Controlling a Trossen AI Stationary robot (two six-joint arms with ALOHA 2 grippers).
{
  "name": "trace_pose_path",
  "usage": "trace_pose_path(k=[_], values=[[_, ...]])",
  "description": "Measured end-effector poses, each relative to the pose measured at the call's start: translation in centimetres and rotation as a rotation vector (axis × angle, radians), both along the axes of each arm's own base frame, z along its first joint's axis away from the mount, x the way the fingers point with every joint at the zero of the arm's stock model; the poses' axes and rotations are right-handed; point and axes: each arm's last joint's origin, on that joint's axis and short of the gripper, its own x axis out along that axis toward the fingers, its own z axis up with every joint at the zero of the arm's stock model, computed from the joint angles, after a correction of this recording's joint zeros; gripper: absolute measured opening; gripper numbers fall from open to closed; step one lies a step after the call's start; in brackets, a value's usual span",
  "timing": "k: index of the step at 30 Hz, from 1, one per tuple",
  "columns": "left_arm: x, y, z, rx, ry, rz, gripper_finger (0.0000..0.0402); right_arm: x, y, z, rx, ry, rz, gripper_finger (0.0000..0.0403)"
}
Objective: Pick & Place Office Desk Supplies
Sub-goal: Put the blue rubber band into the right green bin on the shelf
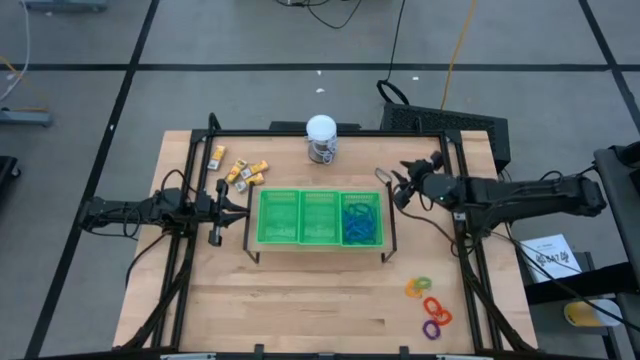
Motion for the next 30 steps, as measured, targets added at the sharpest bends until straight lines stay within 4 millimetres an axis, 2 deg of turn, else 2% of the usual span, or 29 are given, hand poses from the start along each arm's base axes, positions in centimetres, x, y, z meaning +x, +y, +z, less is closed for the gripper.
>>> trace_pose_path(k=[13,18,24,30], values=[[0.0,0.0,0.0,0.0,0.0,0.0,0.0045,-1.5,-1.3,-8.4,-0.05,-0.081,-0.089,0.0155],[0.0,0.0,0.0,0.0,0.0,0.0,0.0045,-2.1,-2.0,-9.4,-0.054,-0.057,-0.122,0.0155],[0.0,0.0,0.0,0.0,0.0,0.0,0.0045,-2.3,-3.5,-9.8,0.152,-0.153,-0.076,0.0155],[0.0,0.0,0.0,0.0,0.0,0.0,0.0045,-2.7,-5.3,-11.2,0.32,-0.143,-0.116,0.0155]])
